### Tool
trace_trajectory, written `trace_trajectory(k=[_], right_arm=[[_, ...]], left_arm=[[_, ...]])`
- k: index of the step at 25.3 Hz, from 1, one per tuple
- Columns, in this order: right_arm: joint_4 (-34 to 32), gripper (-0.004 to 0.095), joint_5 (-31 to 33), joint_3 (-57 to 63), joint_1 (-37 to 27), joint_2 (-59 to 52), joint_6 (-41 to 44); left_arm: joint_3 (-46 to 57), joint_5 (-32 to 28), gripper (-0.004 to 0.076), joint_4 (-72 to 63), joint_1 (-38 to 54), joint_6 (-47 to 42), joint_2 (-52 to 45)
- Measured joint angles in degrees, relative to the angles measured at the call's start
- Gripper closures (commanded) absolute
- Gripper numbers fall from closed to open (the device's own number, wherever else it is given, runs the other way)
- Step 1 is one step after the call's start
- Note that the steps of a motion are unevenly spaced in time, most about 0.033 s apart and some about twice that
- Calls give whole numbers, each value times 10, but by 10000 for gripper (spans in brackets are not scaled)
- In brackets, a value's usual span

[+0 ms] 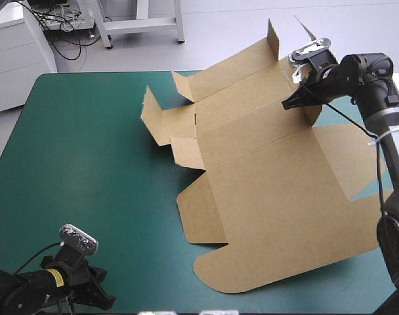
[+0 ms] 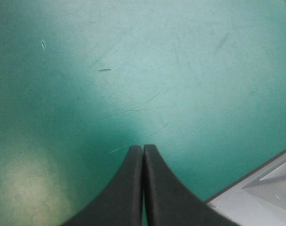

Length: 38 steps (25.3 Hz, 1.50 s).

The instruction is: Fold the box

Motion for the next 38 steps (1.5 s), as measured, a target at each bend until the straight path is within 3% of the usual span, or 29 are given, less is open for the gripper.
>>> trace_trajectory(k=[6,11,19,25,33,38], right_arm=[[39,931,-4,-3,39,6,-183],[39,931,-52,-3,88,19,-269],[39,931,-157,-3,161,51,-321],[41,932,-170,-3,198,92,-392],[64,932,-153,-3,205,113,-440],[146,931,-142,-3,205,113,-590]], left_arm=[[0,0,756,0,0,0,0],[0,0,756,0,0,0,0],[0,0,756,0,0,0,0],[-3,2,756,0,0,0,0],[-206,76,756,-3,0,-1,0],[-270,78,756,21,0,-1,-1]])
